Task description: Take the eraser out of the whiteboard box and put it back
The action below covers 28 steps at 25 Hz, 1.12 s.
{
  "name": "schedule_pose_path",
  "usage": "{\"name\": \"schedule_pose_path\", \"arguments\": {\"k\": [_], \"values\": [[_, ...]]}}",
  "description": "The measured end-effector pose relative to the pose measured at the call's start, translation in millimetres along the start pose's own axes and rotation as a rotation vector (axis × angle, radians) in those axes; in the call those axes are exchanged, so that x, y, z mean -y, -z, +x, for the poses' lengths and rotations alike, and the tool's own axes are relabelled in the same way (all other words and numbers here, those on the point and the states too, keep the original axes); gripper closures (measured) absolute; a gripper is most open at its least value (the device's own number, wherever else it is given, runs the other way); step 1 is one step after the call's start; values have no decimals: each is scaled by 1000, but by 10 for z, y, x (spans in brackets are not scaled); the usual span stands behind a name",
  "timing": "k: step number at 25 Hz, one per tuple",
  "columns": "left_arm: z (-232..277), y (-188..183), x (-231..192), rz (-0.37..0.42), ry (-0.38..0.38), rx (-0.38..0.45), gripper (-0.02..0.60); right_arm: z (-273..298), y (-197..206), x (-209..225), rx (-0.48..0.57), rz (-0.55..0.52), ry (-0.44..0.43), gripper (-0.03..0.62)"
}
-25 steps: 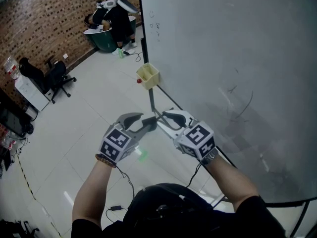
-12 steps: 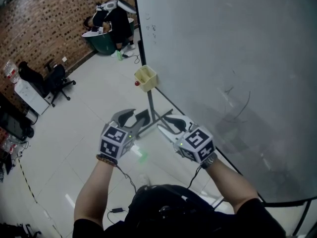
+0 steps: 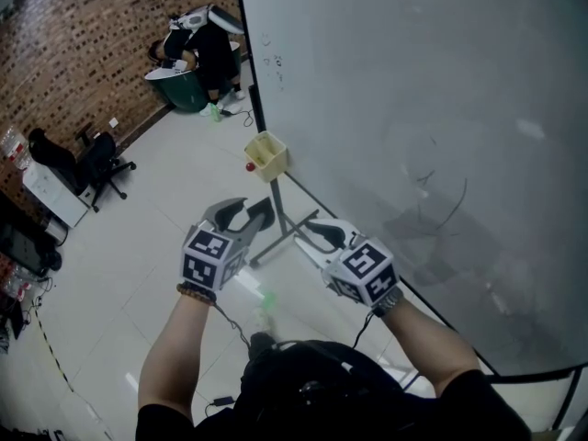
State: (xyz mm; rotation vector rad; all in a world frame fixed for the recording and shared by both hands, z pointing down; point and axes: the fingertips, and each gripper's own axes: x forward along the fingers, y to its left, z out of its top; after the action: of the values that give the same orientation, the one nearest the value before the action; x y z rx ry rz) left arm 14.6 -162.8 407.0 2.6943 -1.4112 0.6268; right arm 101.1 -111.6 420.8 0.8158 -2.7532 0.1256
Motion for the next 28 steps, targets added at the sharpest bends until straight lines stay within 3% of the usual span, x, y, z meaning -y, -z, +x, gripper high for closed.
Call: {"name": "schedule_pose_path", "arguments": {"k": [10,20,28], "values": [[312,13,-446,25,71,10,416,517,-11,267,-26,29,66,481],[589,135,-1018,62,222,-1,417,1271,-129,493,-47,109,178,568],[765,137,-1392,102,356,21,417,1713,-160,620,-104,143,305,569]]}}
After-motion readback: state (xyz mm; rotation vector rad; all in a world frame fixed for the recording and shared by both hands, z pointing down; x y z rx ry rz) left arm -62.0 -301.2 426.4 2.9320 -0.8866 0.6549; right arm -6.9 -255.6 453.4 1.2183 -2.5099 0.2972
